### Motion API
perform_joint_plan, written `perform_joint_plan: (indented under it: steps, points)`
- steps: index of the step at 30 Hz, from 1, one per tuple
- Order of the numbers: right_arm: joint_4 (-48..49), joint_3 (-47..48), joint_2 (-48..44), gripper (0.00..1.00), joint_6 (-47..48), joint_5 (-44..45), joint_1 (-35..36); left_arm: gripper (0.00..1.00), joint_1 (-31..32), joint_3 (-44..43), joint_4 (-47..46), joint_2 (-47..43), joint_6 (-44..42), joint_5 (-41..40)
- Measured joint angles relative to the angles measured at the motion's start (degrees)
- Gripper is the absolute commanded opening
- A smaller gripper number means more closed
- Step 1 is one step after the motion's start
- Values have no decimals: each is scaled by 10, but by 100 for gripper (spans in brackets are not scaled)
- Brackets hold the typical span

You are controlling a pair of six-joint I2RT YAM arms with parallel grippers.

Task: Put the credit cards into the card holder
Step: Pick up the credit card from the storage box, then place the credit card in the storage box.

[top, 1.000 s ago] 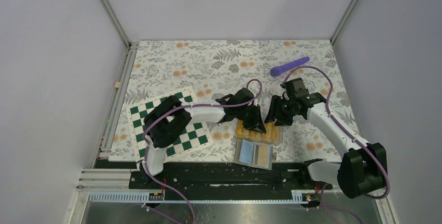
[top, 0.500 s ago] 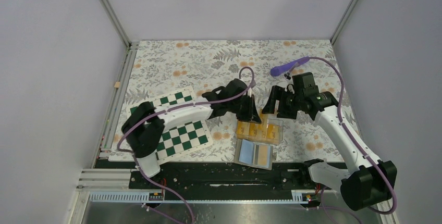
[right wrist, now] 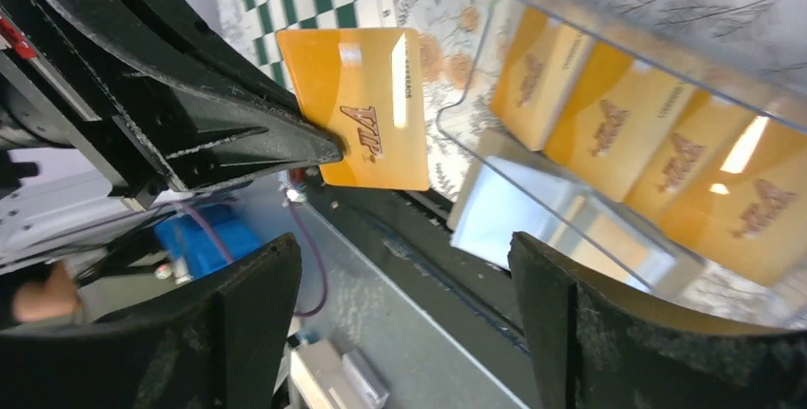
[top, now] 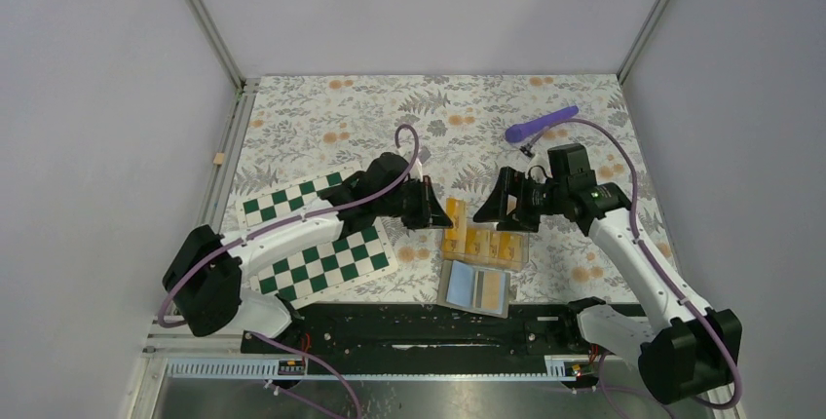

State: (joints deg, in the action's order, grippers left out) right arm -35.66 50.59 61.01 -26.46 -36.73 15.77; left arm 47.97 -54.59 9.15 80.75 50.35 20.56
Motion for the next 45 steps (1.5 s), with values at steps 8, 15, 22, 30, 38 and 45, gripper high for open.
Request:
perform_joint_plan:
  steps: [8, 15, 22, 30, 38, 45]
  points:
    - [82, -45, 43, 63, -57, -97, -1, 0, -6, 50, -82, -43, 52, 25]
    - [134, -54, 65, 44, -93, -143, -1, 0, -6, 51, -112, -45, 67, 37]
    - [159, -64, 69, 17, -113, -165, -1, 0, -7, 51, -113, -45, 68, 37]
    - [158, -65, 69, 15, -116, -165, -2, 0, -11, 44, -79, -45, 59, 31]
    - [154, -65, 69, 37, -113, -162, 9, 0, -8, 34, -59, -45, 49, 31]
    - [137, -49, 69, 49, -102, -144, 33, 0, -6, 27, -28, -42, 34, 29]
